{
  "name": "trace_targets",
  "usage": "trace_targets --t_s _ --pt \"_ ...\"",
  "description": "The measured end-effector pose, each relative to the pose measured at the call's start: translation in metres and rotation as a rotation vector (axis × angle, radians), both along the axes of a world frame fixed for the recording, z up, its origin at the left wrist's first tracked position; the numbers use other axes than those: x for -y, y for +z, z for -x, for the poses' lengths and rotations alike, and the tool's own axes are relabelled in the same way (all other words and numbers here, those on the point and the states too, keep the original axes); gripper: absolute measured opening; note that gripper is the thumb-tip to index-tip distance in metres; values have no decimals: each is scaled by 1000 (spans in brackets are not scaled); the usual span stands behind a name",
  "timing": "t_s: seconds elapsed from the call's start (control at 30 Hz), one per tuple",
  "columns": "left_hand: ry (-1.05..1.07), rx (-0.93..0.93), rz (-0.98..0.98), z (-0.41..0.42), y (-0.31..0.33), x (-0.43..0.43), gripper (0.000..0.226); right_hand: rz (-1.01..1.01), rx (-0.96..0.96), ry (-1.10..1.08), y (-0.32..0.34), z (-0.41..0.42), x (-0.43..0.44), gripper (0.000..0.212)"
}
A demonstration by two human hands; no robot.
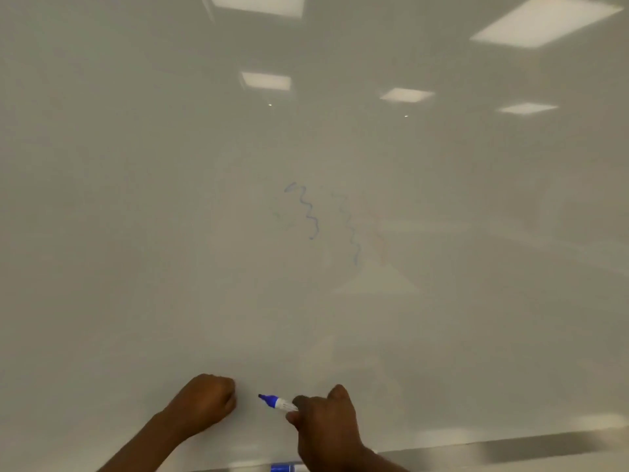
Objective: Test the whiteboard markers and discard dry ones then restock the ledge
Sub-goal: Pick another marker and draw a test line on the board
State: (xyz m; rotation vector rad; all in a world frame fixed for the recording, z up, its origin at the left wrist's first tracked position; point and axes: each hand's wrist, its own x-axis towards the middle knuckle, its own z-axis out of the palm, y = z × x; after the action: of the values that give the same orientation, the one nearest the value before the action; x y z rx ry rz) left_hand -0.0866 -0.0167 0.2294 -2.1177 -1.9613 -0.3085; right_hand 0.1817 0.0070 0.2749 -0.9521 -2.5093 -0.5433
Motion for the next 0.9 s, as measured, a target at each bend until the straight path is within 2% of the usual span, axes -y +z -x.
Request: trace_targets --t_s 0.07,0.1,0.17,0.23,0.3,0.33,0.37,0.4,0.43,0.47,0.57,0.6,0.7,0.77,0.83,0.9 --pt "46 11 -75 42 -2 22 22 107 -140 -106 19 -24 -5 49" --pt "75 -43 -61 54 -2 30 22 117 -203 -152 18 -32 -11 49" --pt "51 -143 -101 52 2 39 24 159 -282 -215 7 -31 -25 40" --pt "27 -160 -242 34 7 28 38 313 -369 -123 11 -23 -16 28" --pt "-44 -251 -468 15 14 9 52 329 -502 -44 25 -10 -13 43" --pt "-112 -276 -544 4 22 3 50 342 -594 -2 26 -8 -16 54" --pt "-171 -291 -585 -7 33 0 39 459 -600 -20 34 -6 -14 59" --pt "-194 -348 -632 -15 43 -5 31 447 -599 -3 40 -3 -11 60" --pt "-196 -399 -667 -22 56 -9 35 331 -601 47 45 1 -10 55" --pt "-172 -435 -722 -28 72 -14 44 344 -648 100 46 1 -12 46" --pt "15 -352 -809 -45 130 -31 58 416 -693 207 57 -2 -16 24" --pt "51 -327 -817 -48 144 -38 60 486 -712 260 64 -4 -15 25" --pt "136 -282 -832 -45 174 -57 72 632 -724 349 85 -8 -16 70" --pt "196 -276 -843 -39 186 -70 88 640 -745 440 98 -8 -23 81" --pt "226 -237 -818 -35 195 -80 103 564 -824 490 108 -10 -37 76" --pt "229 -211 -837 -32 202 -88 104 423 -965 544 120 -11 -53 45"
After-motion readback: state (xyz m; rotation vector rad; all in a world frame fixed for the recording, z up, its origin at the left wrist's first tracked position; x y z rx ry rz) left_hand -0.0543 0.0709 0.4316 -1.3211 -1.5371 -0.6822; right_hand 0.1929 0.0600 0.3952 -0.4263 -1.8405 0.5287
